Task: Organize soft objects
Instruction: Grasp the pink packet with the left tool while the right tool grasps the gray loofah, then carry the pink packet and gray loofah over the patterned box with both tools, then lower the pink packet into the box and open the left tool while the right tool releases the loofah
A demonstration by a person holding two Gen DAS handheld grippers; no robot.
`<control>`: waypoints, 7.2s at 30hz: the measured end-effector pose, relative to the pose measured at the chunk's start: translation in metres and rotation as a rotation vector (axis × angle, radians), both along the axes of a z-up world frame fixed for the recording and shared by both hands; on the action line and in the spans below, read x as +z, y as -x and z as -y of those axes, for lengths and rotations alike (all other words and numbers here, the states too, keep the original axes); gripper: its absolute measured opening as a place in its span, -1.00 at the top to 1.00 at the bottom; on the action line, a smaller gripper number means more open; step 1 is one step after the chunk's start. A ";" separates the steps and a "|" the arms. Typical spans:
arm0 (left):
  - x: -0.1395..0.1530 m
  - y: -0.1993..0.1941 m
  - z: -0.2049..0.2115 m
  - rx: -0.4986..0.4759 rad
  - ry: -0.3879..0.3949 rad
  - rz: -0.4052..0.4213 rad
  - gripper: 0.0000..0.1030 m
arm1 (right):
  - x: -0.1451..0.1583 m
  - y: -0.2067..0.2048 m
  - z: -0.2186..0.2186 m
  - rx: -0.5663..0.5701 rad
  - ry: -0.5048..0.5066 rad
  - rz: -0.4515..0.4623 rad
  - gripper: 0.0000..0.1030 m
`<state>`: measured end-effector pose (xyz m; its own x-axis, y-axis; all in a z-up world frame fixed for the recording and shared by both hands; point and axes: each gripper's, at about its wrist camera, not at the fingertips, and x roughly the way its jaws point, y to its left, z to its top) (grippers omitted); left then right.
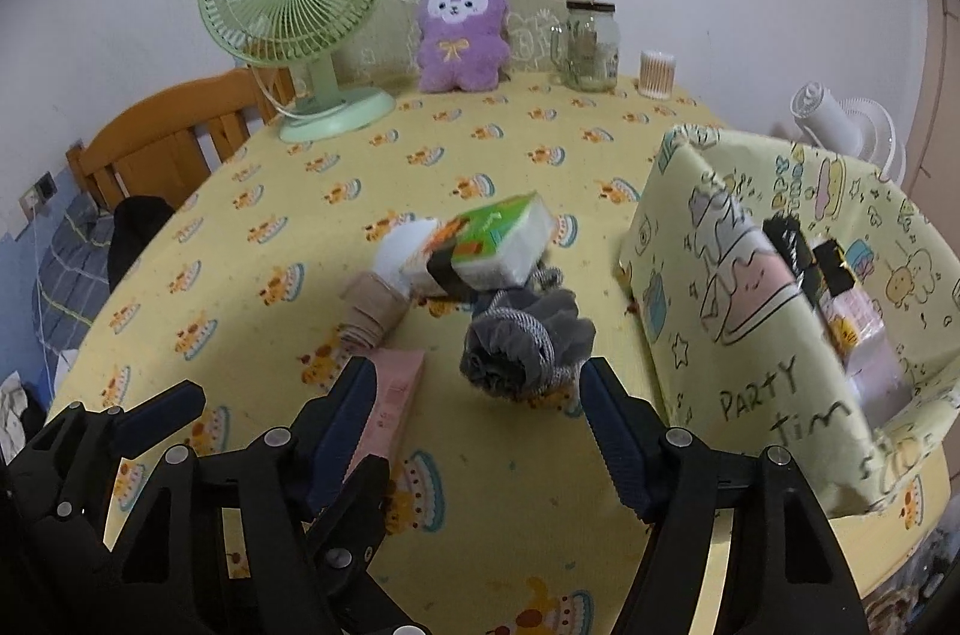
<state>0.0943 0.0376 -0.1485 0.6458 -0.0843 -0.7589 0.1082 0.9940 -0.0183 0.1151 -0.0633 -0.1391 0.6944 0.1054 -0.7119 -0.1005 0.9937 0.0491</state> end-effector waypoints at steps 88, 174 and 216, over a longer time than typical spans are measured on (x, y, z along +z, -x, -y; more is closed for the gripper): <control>0.067 0.022 -0.026 0.103 0.002 0.159 0.24 | 0.061 0.008 -0.021 0.071 -0.033 0.047 0.12; 0.116 -0.007 0.143 -0.106 0.033 0.267 0.23 | 0.121 -0.001 0.145 -0.049 -0.010 0.184 0.12; 0.070 -0.027 0.220 -0.284 -0.020 0.098 -0.63 | 0.062 -0.013 0.220 -0.203 -0.060 0.022 0.12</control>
<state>0.1212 -0.1823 -0.0785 0.6685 -0.2576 -0.6977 0.3824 0.9237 0.0253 0.1281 -0.2838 -0.0770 0.7209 0.0034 -0.6931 0.0999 0.9890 0.1087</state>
